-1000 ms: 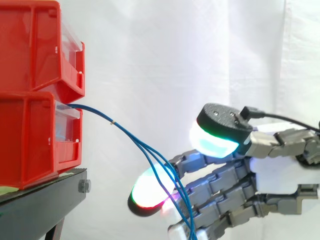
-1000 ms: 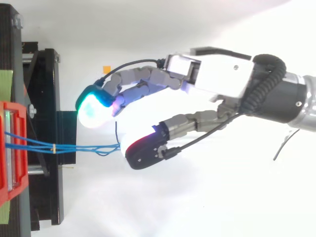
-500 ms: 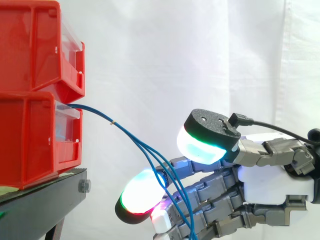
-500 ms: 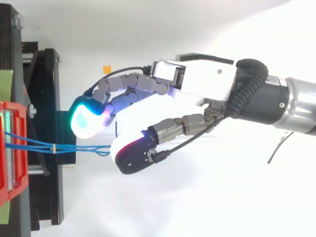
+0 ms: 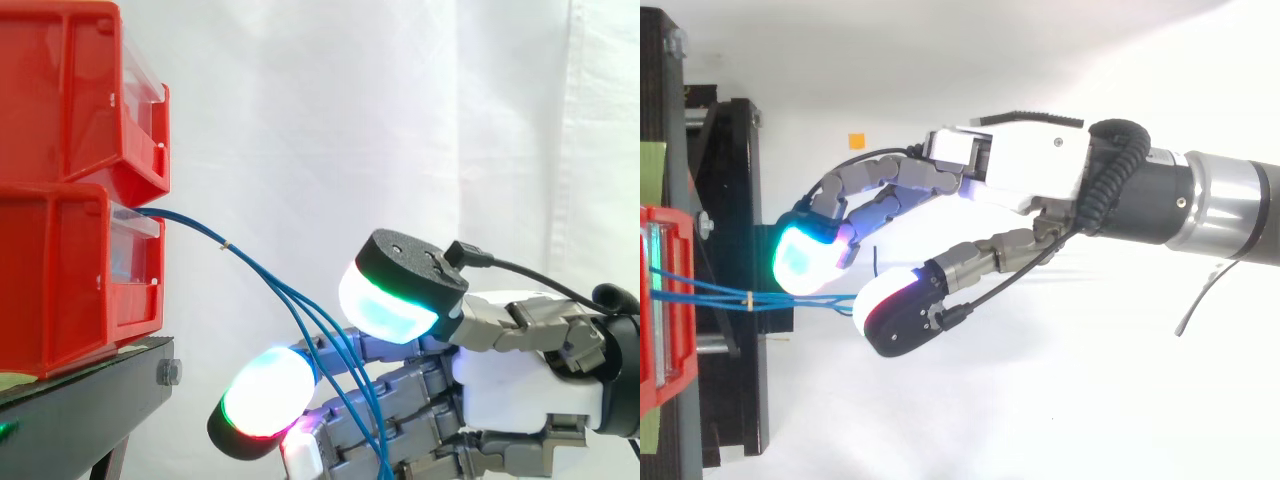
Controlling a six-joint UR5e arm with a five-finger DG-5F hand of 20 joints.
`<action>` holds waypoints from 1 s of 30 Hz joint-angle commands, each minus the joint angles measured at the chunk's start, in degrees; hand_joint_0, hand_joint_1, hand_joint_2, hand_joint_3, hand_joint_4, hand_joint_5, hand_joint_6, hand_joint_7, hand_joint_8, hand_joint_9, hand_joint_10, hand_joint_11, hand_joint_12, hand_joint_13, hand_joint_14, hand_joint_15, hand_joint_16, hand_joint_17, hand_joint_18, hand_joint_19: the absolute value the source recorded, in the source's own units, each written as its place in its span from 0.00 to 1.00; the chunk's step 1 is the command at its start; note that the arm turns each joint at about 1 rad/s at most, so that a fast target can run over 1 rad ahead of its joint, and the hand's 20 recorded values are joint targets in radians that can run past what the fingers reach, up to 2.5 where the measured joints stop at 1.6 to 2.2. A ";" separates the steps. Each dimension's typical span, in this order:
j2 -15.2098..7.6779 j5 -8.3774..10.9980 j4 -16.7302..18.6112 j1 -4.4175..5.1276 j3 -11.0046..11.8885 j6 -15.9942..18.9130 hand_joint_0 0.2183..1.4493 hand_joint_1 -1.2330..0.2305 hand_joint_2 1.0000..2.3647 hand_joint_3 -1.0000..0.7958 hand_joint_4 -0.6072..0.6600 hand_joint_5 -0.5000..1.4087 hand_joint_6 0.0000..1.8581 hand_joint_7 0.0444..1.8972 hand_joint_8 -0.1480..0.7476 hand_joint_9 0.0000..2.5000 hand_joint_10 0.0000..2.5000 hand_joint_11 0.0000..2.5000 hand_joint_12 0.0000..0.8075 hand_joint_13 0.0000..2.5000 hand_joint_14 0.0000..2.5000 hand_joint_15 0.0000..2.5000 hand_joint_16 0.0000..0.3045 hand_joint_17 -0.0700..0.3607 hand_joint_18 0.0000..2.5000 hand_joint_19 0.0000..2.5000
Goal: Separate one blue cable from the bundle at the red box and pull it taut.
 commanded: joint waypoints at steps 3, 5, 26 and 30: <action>-0.13 -0.68 0.21 -0.23 0.61 0.11 0.25 0.42 0.00 0.28 0.63 0.17 0.27 0.53 0.42 0.27 0.01 0.27 0.40 0.25 0.01 0.17 0.17 0.43 0.18 0.26; -0.22 -0.68 0.12 -0.23 0.61 0.55 0.25 0.42 0.00 0.28 0.62 0.17 0.27 0.54 0.42 0.28 0.01 0.27 0.40 0.25 0.01 0.18 0.17 0.43 0.19 0.26; -1.98 -5.69 2.32 -1.46 1.93 4.86 0.27 0.41 0.00 0.28 0.62 0.17 0.27 0.57 0.42 0.29 0.01 0.30 0.39 0.26 0.01 0.19 0.16 0.42 0.20 0.27; -2.24 -5.86 2.50 -1.55 1.93 5.21 0.27 0.41 0.00 0.28 0.62 0.17 0.27 0.57 0.42 0.29 0.01 0.30 0.39 0.26 0.01 0.19 0.16 0.42 0.20 0.27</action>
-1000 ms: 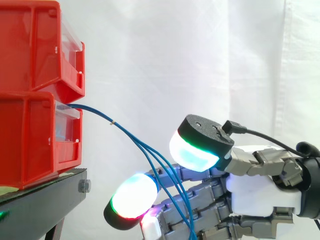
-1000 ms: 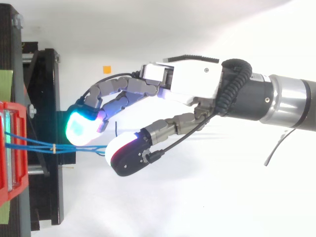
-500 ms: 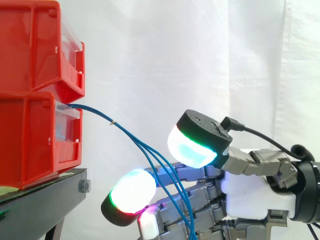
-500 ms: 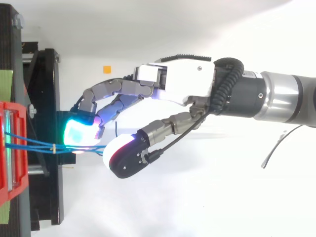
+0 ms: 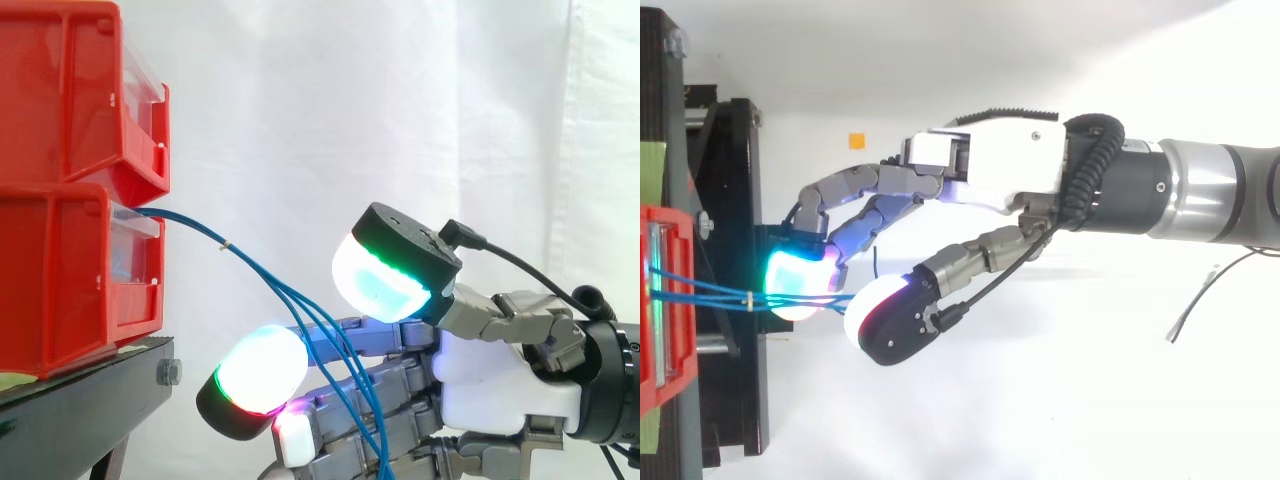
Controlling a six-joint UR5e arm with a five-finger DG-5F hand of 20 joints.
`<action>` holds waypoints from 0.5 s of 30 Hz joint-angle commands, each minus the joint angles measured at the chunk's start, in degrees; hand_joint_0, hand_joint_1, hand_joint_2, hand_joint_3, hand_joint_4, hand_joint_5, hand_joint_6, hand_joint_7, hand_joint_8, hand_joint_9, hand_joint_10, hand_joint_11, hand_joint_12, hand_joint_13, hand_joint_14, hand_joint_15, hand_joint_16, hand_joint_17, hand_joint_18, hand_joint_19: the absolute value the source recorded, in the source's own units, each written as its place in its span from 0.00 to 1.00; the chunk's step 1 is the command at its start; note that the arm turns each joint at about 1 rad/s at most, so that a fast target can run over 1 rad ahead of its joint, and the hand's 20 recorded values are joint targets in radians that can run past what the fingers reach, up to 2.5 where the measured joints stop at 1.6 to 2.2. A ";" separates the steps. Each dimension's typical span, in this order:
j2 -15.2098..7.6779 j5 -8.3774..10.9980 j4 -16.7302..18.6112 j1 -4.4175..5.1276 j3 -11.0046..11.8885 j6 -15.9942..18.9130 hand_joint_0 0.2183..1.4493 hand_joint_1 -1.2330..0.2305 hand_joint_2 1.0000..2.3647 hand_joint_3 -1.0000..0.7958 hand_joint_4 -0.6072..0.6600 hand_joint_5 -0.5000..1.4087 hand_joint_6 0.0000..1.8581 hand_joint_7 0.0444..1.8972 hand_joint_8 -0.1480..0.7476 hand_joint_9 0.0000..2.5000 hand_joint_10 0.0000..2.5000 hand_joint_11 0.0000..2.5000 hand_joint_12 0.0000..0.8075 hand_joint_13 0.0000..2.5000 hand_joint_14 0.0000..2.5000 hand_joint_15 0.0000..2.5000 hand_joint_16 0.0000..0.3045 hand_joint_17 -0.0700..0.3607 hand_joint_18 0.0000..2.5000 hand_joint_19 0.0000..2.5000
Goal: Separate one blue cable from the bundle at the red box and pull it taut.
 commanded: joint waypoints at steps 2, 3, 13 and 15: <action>-0.21 -0.24 0.08 -0.16 0.02 0.48 0.27 0.41 0.00 0.29 0.62 0.17 0.27 0.58 0.42 0.29 0.01 0.30 0.39 0.26 0.01 0.19 0.16 0.42 0.20 0.27; -0.21 -0.42 0.08 -0.16 0.11 0.48 0.27 0.41 0.00 0.29 0.61 0.17 0.27 0.58 0.42 0.29 0.01 0.30 0.39 0.26 0.01 0.19 0.16 0.42 0.20 0.27; -0.30 -1.56 -0.27 -0.60 0.72 0.65 0.27 0.41 0.00 0.29 0.61 0.17 0.27 0.58 0.42 0.29 0.01 0.30 0.39 0.26 0.01 0.19 0.16 0.42 0.20 0.27; -0.21 -1.56 -0.18 -0.60 0.72 0.65 0.27 0.41 0.00 0.29 0.61 0.17 0.27 0.58 0.42 0.29 0.01 0.31 0.39 0.26 0.01 0.19 0.16 0.42 0.20 0.27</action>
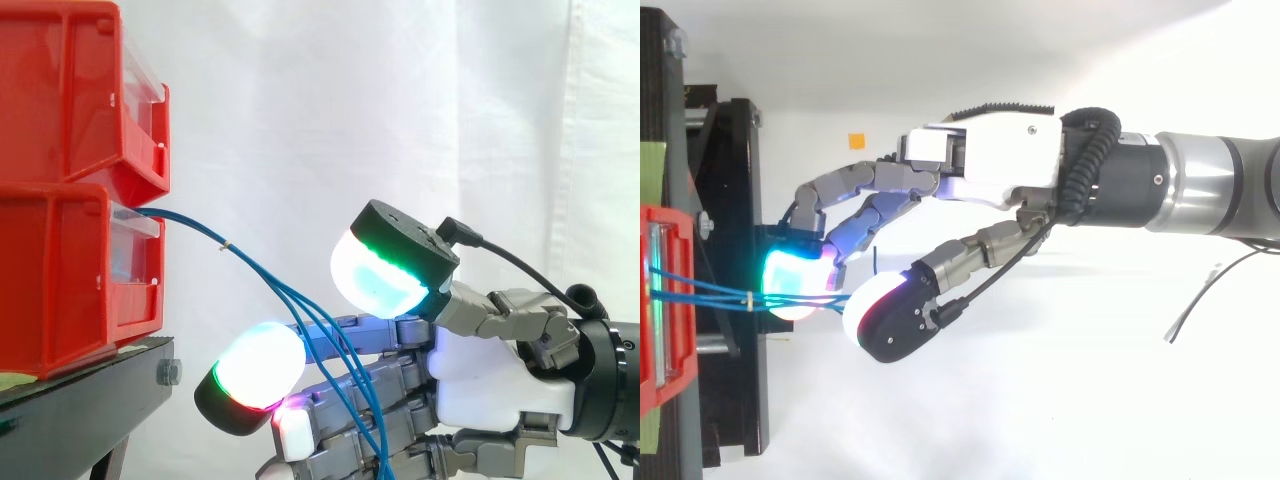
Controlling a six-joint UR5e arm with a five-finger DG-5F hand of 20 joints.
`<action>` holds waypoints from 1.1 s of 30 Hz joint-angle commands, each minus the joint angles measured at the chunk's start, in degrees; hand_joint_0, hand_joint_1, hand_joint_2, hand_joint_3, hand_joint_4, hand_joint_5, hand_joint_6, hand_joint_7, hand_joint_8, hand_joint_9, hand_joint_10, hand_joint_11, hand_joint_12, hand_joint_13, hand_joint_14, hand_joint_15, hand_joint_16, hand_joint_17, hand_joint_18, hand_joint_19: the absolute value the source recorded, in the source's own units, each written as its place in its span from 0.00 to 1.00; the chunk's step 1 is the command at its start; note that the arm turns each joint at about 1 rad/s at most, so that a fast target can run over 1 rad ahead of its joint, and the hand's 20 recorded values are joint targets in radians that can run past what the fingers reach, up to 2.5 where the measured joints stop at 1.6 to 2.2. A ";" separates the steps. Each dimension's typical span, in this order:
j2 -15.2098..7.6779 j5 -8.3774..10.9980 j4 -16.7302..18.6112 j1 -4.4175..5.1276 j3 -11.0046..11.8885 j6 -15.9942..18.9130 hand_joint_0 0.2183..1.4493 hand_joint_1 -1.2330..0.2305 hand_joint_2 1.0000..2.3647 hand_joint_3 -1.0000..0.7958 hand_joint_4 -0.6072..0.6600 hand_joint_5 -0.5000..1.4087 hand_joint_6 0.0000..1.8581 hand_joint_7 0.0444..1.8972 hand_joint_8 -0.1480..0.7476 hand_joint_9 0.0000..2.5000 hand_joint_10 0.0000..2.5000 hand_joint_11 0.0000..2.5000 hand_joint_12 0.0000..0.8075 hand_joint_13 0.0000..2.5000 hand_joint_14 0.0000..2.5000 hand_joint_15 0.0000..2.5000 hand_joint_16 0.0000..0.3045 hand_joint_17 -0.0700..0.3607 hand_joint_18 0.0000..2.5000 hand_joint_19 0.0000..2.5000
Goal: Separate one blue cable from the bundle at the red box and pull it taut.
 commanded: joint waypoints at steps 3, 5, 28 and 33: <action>0.05 -0.30 -0.03 -0.04 0.03 0.01 0.27 0.41 0.00 0.29 0.61 0.17 0.27 0.58 0.42 0.29 0.01 0.31 0.40 0.26 0.01 0.19 0.16 0.42 0.20 0.28; 0.05 -0.30 -0.03 -0.04 0.11 0.01 0.27 0.41 0.00 0.29 0.61 0.17 0.27 0.58 0.42 0.29 0.01 0.30 0.40 0.26 0.01 0.19 0.16 0.42 0.20 0.27; 0.05 -1.09 -1.70 -0.65 1.35 -0.52 0.27 0.35 0.00 0.33 0.59 0.17 0.29 0.62 0.43 0.27 0.01 0.32 0.41 0.25 0.01 0.19 0.16 0.42 0.20 0.28; 0.05 -1.26 -4.43 -0.65 3.45 -2.19 0.26 0.34 0.00 0.29 0.60 0.16 0.29 0.62 0.44 0.27 0.01 0.32 0.41 0.25 0.01 0.19 0.17 0.43 0.20 0.27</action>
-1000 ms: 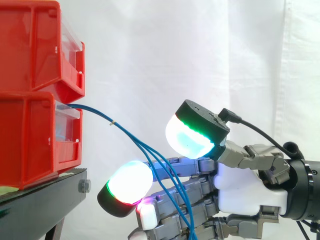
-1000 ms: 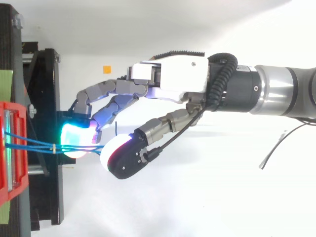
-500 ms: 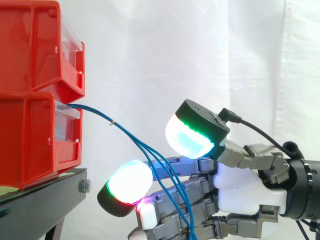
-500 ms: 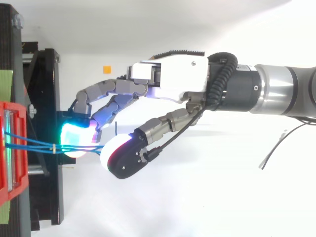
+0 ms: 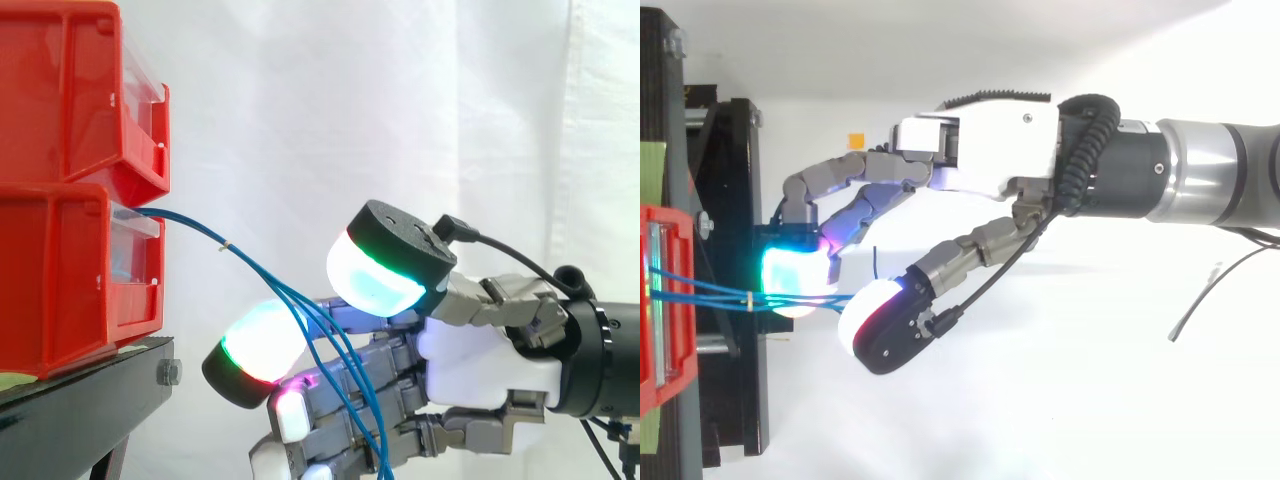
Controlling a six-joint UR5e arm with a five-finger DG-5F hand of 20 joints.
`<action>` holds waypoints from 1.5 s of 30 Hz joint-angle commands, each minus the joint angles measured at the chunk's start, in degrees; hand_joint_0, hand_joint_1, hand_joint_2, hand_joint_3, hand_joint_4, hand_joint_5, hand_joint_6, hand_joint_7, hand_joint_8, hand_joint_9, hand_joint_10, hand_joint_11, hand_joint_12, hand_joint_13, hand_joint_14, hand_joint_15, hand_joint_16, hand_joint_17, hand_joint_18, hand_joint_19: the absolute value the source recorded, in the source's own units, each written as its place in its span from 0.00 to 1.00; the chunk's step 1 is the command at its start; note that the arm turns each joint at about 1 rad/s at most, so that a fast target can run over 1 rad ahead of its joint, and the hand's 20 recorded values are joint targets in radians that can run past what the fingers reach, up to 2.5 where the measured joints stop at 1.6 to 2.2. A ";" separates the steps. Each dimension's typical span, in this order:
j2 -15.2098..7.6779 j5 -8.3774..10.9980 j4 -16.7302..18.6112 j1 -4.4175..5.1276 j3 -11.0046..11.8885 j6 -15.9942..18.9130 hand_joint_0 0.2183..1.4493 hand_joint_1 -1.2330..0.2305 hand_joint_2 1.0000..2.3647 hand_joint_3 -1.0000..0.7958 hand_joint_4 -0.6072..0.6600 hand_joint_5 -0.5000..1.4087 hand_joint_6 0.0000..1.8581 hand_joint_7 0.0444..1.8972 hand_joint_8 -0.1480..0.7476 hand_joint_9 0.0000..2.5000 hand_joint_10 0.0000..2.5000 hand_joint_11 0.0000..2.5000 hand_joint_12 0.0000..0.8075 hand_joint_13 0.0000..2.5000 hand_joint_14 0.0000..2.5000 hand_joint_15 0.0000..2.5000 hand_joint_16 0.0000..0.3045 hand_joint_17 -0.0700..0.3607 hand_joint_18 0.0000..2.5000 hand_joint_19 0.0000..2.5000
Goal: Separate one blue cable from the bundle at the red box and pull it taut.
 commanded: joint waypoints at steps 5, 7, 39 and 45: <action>0.00 -0.11 -1.19 -0.01 1.15 -1.12 0.25 0.35 0.00 0.28 0.61 0.17 0.29 0.62 0.44 0.27 0.01 0.32 0.42 0.25 0.01 0.19 0.17 0.44 0.21 0.27; -0.08 -0.11 -1.19 -0.01 1.15 -1.12 0.25 0.36 0.00 0.28 0.61 0.17 0.29 0.62 0.45 0.27 0.01 0.32 0.42 0.25 0.01 0.19 0.17 0.44 0.21 0.28; -0.08 1.65 -0.75 1.83 1.76 -1.38 0.28 0.46 0.00 0.31 0.60 0.18 0.28 0.64 0.45 0.29 0.01 0.32 0.42 0.28 0.01 0.20 0.17 0.43 0.22 0.29; -0.08 2.00 -0.31 1.83 1.94 -1.12 0.29 0.44 0.01 0.33 0.59 0.18 0.28 0.64 0.45 0.29 0.01 0.33 0.41 0.28 0.01 0.21 0.17 0.43 0.23 0.29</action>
